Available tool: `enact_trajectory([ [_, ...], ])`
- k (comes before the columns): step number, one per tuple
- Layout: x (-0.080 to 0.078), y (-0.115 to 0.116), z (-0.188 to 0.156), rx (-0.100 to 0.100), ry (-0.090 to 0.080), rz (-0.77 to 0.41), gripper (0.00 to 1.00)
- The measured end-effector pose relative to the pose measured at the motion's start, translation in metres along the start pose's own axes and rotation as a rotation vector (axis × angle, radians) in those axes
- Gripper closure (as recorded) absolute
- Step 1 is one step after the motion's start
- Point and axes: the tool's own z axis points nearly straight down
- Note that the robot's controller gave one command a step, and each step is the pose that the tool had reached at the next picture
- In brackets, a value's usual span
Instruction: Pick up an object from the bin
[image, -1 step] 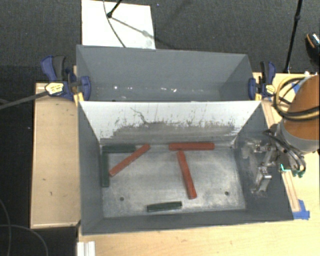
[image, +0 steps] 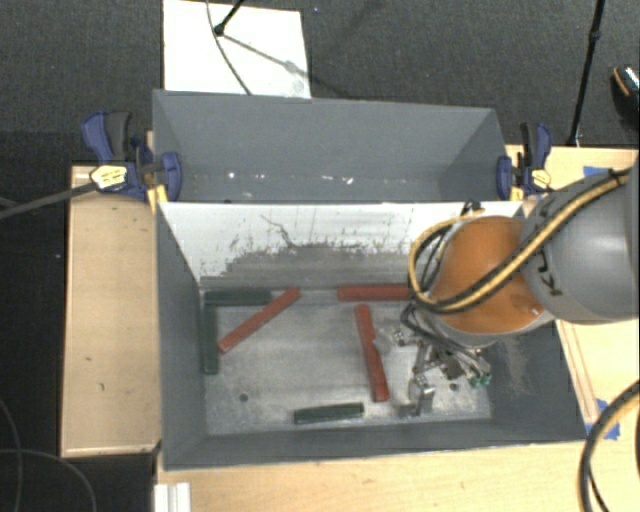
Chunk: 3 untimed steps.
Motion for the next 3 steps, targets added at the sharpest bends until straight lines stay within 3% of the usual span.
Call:
enact_trajectory([
  [1, -0.054, 0.034, -0.034, 0.003, -0.009, -0.107, 0.0],
  [2, -0.061, 0.0, -0.032, 0.005, -0.004, -0.733, 0.0],
  [3, -0.063, 0.014, -0.001, 0.0, 0.003, -1.081, 0.0],
])
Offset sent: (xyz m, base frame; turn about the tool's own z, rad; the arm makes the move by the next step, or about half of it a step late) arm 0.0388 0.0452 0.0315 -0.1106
